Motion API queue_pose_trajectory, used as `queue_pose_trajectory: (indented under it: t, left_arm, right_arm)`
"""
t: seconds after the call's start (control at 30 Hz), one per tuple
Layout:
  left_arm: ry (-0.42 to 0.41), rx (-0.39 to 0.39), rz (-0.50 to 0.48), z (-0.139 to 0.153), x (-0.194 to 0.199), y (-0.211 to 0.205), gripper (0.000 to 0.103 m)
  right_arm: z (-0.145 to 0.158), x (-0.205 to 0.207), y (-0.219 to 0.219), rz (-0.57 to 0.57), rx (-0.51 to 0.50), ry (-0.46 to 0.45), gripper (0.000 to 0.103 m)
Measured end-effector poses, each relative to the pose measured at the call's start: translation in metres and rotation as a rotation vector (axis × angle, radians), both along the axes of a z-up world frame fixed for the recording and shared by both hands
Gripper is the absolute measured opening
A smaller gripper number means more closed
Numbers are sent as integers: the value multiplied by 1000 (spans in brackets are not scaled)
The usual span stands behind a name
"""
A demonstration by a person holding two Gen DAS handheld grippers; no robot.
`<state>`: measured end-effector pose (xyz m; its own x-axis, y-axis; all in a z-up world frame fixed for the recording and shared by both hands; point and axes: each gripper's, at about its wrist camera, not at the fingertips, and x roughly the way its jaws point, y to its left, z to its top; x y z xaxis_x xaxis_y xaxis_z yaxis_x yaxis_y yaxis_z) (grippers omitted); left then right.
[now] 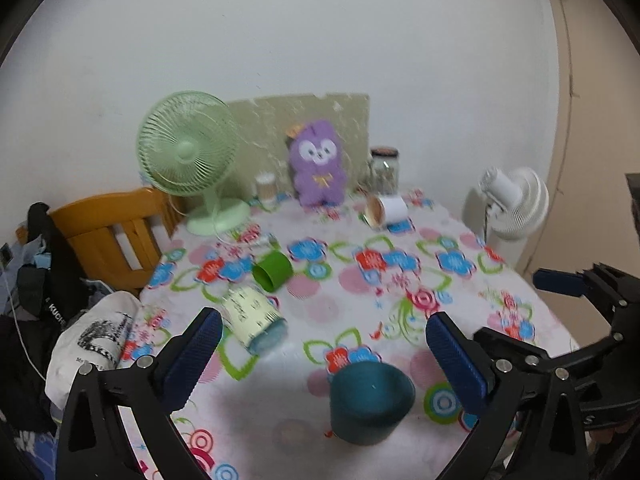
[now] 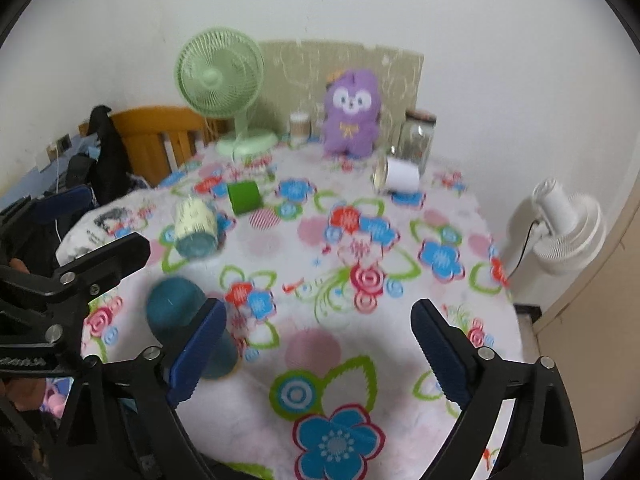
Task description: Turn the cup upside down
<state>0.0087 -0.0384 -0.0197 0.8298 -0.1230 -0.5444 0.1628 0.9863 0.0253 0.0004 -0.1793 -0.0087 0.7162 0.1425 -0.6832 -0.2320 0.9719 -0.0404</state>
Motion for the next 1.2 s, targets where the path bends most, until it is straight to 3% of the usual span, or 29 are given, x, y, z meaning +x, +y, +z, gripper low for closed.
queue_pose_trajectory:
  t: [0.3,0.7,1.2]
  left_arm:
    - [-101,-70,103,30,-11,32,103]
    - [-255,-84,202,54,-28,45,103]
    - [-289,-85,229,61,-36,48,103]
  right_arm:
    - [40,-17,2,-89,36,-139,98]
    - [80,-44,17,-110,59,-321,102]
    - [89,-53,20,-105,90,-348,102]
